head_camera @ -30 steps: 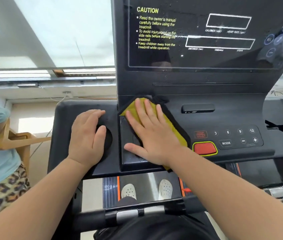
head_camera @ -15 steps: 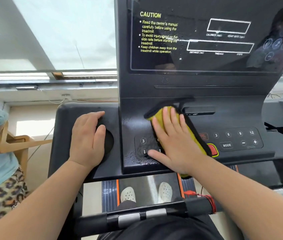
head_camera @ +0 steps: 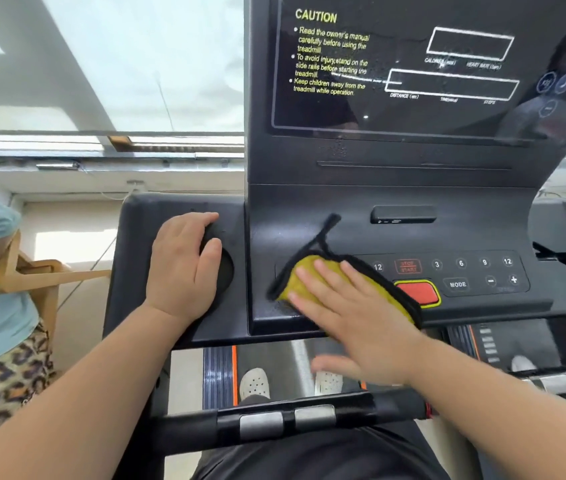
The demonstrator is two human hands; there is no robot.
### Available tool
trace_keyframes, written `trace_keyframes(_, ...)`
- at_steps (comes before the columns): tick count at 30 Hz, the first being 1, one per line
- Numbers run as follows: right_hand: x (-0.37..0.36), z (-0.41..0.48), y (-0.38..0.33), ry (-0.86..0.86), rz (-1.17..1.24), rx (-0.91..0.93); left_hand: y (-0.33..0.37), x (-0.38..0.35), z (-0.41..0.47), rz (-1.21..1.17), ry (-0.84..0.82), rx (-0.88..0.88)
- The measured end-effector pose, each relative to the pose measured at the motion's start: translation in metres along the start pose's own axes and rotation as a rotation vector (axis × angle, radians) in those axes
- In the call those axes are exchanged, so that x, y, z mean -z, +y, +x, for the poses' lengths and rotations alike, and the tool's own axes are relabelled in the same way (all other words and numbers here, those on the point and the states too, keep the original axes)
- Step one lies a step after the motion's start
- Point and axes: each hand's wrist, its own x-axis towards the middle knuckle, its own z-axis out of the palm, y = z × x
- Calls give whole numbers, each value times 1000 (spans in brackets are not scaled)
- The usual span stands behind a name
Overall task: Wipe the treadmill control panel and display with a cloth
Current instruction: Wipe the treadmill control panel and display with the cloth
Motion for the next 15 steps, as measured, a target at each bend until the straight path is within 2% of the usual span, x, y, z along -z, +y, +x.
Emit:
trace_keyframes(4,16,18,23,-25,77,-314,3,4,-2,14,-42,-14)
trace_keyframes(6,24,42,13,-12,113,-373,4,7,-3,47,-53,-37)
trace_keyframes(8,30,63,-4,5,107,-337,1,12,-2,161,-33,-69)
trace_keyframes(10,29,73,-21,-2,96,-219,-8,18,0,271,-21,-78)
trace_keyframes(15,9,35,-40,13,17,47,-17,16,1,405,-143,-73)
